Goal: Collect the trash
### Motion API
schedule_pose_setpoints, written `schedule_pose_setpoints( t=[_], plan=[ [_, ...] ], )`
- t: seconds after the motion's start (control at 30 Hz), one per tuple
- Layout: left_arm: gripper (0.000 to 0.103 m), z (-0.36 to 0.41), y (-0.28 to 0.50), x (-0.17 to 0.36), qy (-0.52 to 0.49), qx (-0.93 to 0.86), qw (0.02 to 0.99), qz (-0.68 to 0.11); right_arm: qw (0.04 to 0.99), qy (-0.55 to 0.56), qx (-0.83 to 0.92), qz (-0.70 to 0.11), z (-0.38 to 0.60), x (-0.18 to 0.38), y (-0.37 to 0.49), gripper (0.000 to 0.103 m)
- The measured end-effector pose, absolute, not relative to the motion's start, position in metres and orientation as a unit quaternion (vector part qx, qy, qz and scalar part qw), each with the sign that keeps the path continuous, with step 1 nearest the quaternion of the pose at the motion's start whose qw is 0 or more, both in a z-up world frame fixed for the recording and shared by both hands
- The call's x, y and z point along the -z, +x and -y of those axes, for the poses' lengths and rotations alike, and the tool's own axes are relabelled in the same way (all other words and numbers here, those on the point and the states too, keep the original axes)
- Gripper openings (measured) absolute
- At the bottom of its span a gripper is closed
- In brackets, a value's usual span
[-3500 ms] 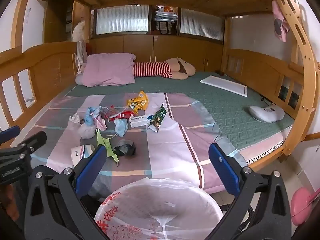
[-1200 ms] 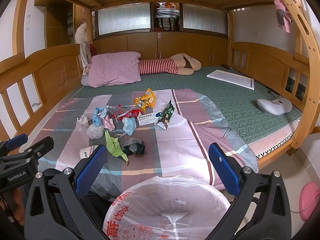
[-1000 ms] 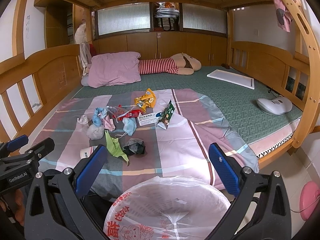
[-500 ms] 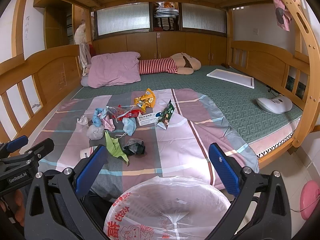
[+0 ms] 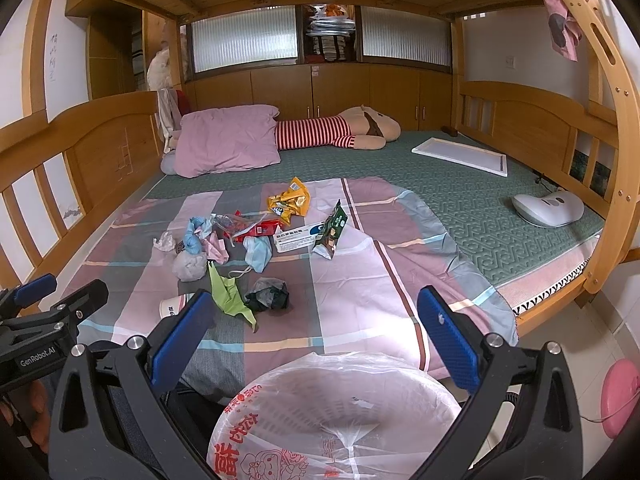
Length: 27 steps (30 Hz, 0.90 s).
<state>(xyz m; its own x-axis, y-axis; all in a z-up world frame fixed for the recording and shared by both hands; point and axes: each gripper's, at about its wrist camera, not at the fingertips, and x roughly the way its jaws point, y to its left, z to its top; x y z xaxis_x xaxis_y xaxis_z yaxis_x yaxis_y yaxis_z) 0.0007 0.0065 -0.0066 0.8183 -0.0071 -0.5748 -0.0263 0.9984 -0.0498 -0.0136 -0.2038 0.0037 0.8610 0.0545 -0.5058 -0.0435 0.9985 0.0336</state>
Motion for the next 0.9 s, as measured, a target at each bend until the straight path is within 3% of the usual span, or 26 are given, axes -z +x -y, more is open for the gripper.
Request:
schedule_pose_setpoints(
  t=[0.67,0.9],
  plan=[
    [0.100,-0.014,0.010,0.008,-0.026,-0.006,0.950,-0.312,0.964,0.012,-0.023,-0.264,0.207,-0.005,-0.014,0.100],
    [0.099,-0.107,0.046,0.013,-0.149,-0.049,0.927,-0.340,0.966,0.059,-0.046,-0.247,0.226,-0.014,-0.018,0.100]
  ],
)
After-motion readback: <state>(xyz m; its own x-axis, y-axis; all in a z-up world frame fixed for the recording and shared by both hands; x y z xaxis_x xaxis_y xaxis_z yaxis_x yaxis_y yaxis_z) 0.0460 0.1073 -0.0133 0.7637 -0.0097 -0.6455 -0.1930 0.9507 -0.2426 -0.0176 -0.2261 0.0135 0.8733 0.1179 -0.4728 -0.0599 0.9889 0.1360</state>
